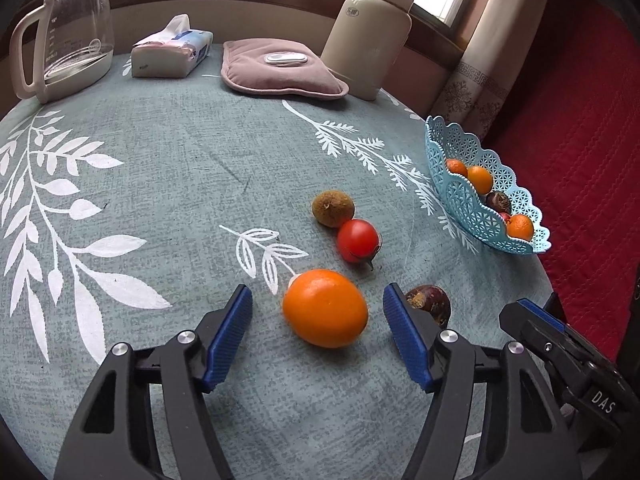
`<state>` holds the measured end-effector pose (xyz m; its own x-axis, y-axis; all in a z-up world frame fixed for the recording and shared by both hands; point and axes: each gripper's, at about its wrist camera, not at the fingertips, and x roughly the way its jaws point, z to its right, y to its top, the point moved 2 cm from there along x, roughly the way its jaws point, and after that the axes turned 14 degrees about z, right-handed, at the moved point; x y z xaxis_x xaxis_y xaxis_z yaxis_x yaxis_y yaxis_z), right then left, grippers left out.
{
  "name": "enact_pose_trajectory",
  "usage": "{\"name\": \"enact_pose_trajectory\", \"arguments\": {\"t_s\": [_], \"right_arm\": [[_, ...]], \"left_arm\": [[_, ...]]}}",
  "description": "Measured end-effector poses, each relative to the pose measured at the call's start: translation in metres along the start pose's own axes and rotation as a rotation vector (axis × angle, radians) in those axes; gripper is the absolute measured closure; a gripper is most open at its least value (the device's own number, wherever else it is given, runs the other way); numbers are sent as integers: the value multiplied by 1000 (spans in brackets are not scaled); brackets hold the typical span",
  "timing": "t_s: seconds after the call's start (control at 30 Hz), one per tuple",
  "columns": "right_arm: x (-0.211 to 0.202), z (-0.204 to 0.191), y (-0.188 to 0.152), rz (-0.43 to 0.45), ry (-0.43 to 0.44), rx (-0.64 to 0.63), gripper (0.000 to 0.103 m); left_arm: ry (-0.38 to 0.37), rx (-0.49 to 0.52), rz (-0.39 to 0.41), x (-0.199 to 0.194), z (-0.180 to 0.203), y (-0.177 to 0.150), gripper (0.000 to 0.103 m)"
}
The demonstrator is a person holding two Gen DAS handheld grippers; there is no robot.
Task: Organize fruits
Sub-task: 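Grasp another large orange on the cloth with the left tool, then grasp the dark brown fruit with the right tool while the left tool holds the orange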
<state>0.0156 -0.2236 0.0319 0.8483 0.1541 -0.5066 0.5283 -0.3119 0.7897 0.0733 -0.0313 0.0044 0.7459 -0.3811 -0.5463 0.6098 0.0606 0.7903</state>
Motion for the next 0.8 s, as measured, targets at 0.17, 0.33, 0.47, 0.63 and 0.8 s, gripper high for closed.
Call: {"name": "enact_pose_trajectory", "arguments": {"t_s": [0.17,0.33,0.47,0.63,0.8], "right_arm": [[2,-3,-2,-9,4,-7,38],[6,-8,-4,-25,11,-21,38],[10,-13,-7,-45,24,-34,38],[18,-21,-11,-70,43,-53,38],[26,-32,-10,-79,60,-85,38]], "left_arm": [[-13,16,-7,1,3,-2,56],[-25,2,2,-1,2,-2,60],[-17,-5,41,-8,0,0,60],[11,-9,100,-17,-3,5,60],[45,-36,138,-23,-11,8,60]]}}
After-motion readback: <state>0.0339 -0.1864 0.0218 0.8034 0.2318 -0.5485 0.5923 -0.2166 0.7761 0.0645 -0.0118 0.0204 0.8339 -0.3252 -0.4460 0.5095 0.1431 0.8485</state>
